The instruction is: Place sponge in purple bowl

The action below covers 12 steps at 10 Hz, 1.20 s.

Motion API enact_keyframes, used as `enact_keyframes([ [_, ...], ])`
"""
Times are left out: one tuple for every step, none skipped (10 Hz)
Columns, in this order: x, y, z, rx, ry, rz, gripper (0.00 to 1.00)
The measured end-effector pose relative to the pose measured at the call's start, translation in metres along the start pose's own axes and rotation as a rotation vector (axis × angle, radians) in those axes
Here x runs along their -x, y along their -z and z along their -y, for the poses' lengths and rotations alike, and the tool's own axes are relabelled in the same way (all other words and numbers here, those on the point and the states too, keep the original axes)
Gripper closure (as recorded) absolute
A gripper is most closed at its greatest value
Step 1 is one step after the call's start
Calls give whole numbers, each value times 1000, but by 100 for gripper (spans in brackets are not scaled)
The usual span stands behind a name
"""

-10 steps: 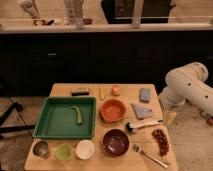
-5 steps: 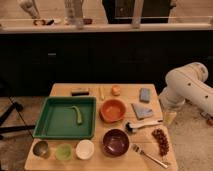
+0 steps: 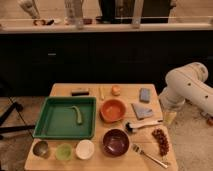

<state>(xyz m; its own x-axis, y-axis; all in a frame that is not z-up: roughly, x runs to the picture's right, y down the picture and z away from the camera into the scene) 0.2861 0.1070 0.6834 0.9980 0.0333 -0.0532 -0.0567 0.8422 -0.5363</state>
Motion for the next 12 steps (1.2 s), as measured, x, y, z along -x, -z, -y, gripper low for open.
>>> enact_keyframes([
  [0, 0, 0, 0, 0, 0, 20],
  [0, 0, 0, 0, 0, 0, 20],
  [0, 0, 0, 0, 0, 0, 20],
  [0, 0, 0, 0, 0, 0, 20],
  [0, 0, 0, 0, 0, 0, 20],
  [0, 0, 0, 0, 0, 0, 20],
  [0, 0, 0, 0, 0, 0, 20],
  [0, 0, 0, 0, 0, 0, 20],
  [0, 0, 0, 1, 0, 0, 20],
  [0, 0, 0, 2, 6, 3, 20],
  [-1, -4, 2, 31, 39, 11, 20],
  [9, -10, 8, 71, 134, 36, 20],
])
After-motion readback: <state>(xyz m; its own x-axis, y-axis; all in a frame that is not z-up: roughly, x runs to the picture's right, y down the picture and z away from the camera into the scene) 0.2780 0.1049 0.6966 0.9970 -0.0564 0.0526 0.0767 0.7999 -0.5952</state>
